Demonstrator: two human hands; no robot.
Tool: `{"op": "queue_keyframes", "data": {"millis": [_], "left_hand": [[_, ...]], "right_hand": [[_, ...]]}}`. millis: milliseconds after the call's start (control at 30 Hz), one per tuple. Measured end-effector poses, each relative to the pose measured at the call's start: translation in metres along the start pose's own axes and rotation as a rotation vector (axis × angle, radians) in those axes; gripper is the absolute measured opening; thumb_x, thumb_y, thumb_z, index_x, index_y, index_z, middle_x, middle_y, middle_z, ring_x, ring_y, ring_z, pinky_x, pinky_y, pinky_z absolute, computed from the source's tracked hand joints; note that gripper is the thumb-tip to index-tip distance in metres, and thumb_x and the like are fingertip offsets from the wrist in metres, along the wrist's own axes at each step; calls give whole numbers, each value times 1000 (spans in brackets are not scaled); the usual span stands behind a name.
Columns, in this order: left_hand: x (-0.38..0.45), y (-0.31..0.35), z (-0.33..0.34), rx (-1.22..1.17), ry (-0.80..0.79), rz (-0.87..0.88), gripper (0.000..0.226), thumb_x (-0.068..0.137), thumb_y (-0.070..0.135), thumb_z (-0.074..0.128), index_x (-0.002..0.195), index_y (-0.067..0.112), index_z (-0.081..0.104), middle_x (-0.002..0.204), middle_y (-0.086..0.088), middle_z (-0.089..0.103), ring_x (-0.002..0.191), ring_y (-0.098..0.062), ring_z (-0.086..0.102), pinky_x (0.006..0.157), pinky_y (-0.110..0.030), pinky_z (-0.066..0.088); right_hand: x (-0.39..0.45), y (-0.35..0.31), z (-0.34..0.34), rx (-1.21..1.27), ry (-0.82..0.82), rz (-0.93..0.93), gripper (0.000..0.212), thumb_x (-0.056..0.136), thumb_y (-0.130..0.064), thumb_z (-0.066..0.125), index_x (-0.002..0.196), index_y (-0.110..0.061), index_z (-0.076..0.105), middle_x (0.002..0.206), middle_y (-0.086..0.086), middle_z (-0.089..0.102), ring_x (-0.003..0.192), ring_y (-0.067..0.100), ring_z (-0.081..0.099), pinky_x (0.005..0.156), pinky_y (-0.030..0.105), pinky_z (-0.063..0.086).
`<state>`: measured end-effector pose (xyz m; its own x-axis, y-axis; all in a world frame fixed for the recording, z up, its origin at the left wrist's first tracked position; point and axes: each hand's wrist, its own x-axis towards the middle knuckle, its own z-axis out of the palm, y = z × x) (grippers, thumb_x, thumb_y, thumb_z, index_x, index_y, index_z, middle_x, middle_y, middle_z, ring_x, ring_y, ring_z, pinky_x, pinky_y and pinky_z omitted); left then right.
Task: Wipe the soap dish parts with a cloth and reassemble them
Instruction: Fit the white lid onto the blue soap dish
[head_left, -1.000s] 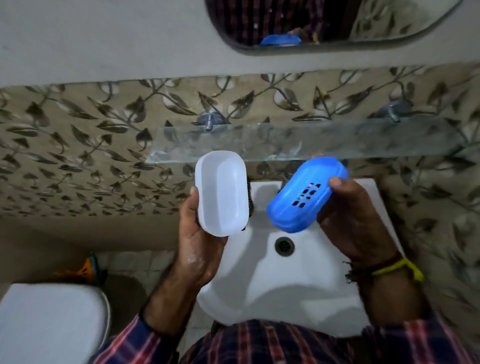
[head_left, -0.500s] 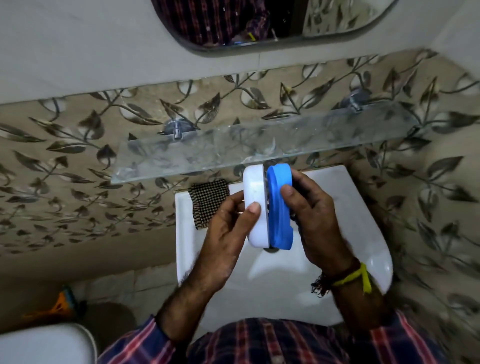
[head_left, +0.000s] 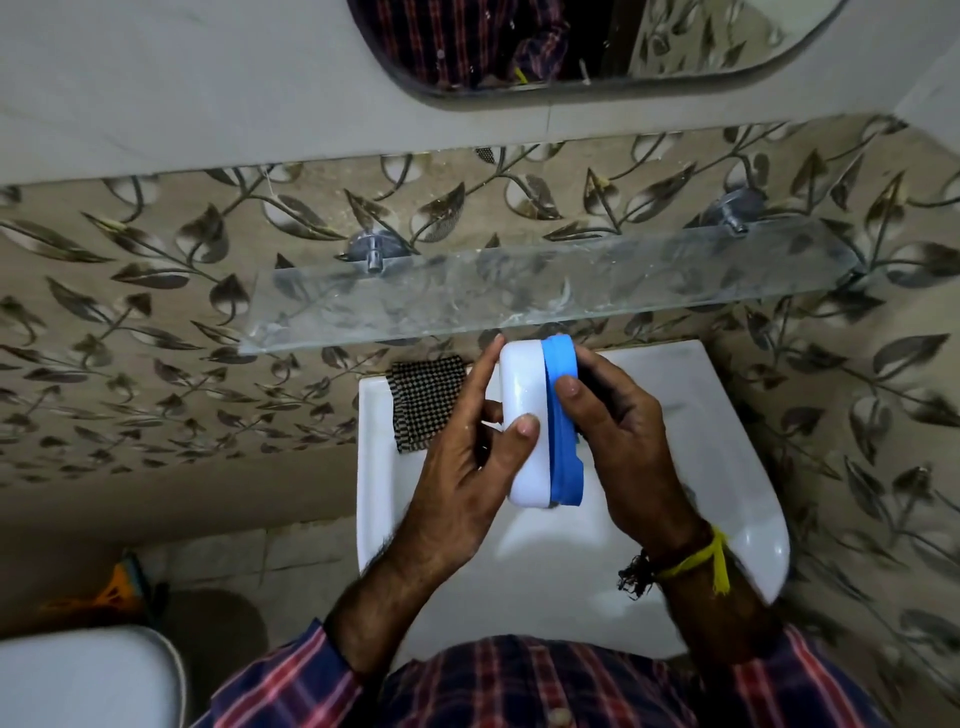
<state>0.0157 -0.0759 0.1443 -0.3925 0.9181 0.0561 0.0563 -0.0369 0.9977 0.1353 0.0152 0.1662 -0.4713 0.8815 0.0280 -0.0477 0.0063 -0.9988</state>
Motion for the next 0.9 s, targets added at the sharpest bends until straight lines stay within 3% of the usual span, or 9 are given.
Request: {"op": "queue_keyframes", "data": {"millis": [167,333,467,533,567,633,700,800,900], "left_hand": [[-2,0,3,40,12,1,73,87,69,59,152,51,31,116,33,60,111,-6,60,99,-54,53],[-3,3,7,96,38,10,72,88,68,57,152,52,29,115,30,60,108,-26,65,96,-61,53],[-7,0,10,115,63,25,66,91,65,54,152,51,31,109,35,60,104,-9,59,93,-59,55],[-8,-1,12,133,72,62,63,94,62,50,152,48,32,111,42,60,102,6,60,86,-37,60],[-9,-1,13,138,72,81,62,96,61,48,153,44,31,116,44,59,104,12,60,82,-21,57],[-11,0,16,135,76,90,61,98,57,46,154,39,30,124,46,56,111,17,57,83,-7,49],[-12,2,18,132,94,87,58,98,53,44,153,41,31,126,46,55,112,17,57,83,-6,48],[-11,6,20,125,134,65,50,97,57,41,146,52,35,124,45,56,113,14,58,83,-7,48],[-12,6,21,88,162,22,52,95,62,39,146,53,38,135,36,55,124,5,57,92,-18,52]], "right_hand": [[-1,2,1,-1,11,-14,53,90,-32,64,136,-6,55,126,11,65,112,24,64,94,38,56],[-2,5,2,18,16,-33,50,86,-30,60,132,-10,58,122,9,67,107,19,65,84,25,56],[-5,7,4,42,27,-20,54,85,-36,62,132,-10,59,122,11,67,106,23,66,82,28,57],[-8,7,7,56,38,-7,61,81,-46,60,131,-10,59,120,11,67,105,20,66,82,31,57],[-9,6,9,59,46,-2,63,79,-49,58,130,-11,59,120,10,66,104,20,66,82,33,58],[-10,6,10,59,60,4,61,81,-47,58,129,-11,59,122,10,66,106,22,66,87,41,57],[-11,6,11,72,59,9,52,86,-38,58,130,-9,59,122,11,66,108,25,65,91,47,56],[-13,5,12,98,41,16,48,89,-34,54,130,-8,58,118,11,67,103,23,67,87,44,58],[-16,7,13,111,28,10,45,90,-33,54,130,-10,57,118,10,66,102,22,67,85,41,58]]}}
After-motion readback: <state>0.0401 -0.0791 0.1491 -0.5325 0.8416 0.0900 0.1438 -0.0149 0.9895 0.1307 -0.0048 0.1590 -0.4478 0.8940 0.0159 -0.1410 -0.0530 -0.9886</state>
